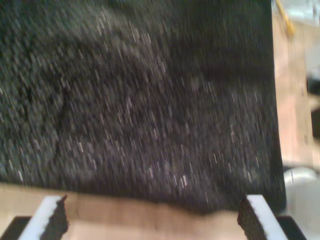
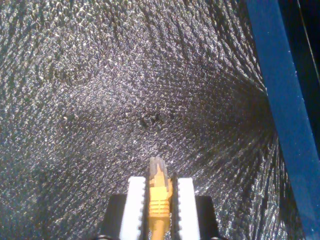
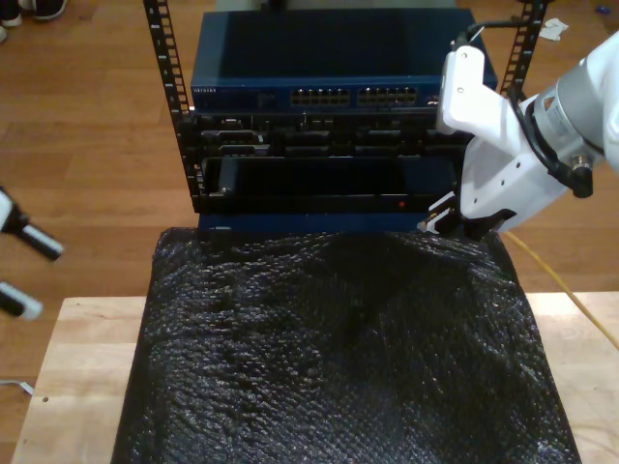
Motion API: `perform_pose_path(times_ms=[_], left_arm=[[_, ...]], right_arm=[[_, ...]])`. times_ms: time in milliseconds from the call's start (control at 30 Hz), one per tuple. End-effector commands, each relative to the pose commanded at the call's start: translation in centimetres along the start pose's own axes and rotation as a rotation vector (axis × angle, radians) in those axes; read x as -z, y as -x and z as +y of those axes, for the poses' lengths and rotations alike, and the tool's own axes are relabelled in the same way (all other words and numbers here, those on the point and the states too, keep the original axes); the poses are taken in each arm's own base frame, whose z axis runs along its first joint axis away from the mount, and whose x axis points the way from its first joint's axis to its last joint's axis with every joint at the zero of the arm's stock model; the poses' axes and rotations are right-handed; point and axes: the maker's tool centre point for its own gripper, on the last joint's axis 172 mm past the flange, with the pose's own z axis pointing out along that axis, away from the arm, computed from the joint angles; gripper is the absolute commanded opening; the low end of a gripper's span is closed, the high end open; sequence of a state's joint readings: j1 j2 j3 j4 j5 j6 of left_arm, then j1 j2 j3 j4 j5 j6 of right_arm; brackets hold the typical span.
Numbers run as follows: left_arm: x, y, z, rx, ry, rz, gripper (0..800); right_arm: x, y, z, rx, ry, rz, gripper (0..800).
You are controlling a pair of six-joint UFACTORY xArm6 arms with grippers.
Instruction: Grab the cable and plug it in
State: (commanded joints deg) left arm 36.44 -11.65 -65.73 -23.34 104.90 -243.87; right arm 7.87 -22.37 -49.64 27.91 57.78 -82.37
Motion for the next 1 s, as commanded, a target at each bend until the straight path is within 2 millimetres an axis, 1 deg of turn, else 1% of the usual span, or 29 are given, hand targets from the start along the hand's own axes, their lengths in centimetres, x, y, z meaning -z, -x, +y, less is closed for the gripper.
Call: perform_pose_path(times_ms=[67, 200, 233, 333, 400, 600, 700, 833, 1000], left_arm=[[-0.2, 1.2, 1.1, -0.022, 0.013, -0.025, 797], [-1.8, 3.0, 3.5, -0.13, 0.068, -0.043, 797], [-2.3, 3.7, 4.2, -0.141, 0.083, -0.044, 798], [-3.2, 6.2, 6.3, -0.123, 0.109, -0.04, 798], [-3.6, 7.2, 7.5, -0.122, 0.119, -0.042, 798], [-5.3, 9.5, 11.5, -0.175, 0.187, -0.054, 798], [-6.1, 11.0, 14.1, -0.175, 0.207, -0.053, 799], [-7.8, 12.3, 17.3, -0.202, 0.246, -0.023, 799], [-9.4, 13.0, 19.6, -0.215, 0.267, 0.023, 799]], right_arm=[[-0.2, 0.2, -0.1, -0.002, -0.005, -0.004, 0], [-0.7, 0.7, -0.1, 0.001, -0.013, -0.021, 0], [-1.0, 0.9, -0.1, 0.001, -0.017, -0.026, 0], [-1.5, 1.2, -0.1, -0.004, -0.027, -0.032, 0], [-1.6, 1.2, -0.1, -0.005, -0.028, -0.032, 0], [-2.0, 1.4, 0.0, -0.012, -0.037, -0.037, 0], [-2.0, 1.5, 0.1, -0.012, -0.037, -0.038, 0], [-2.0, 1.6, 0.1, -0.008, -0.036, -0.043, 0], [-2.2, 1.7, 0.1, -0.008, -0.039, -0.047, 0]])
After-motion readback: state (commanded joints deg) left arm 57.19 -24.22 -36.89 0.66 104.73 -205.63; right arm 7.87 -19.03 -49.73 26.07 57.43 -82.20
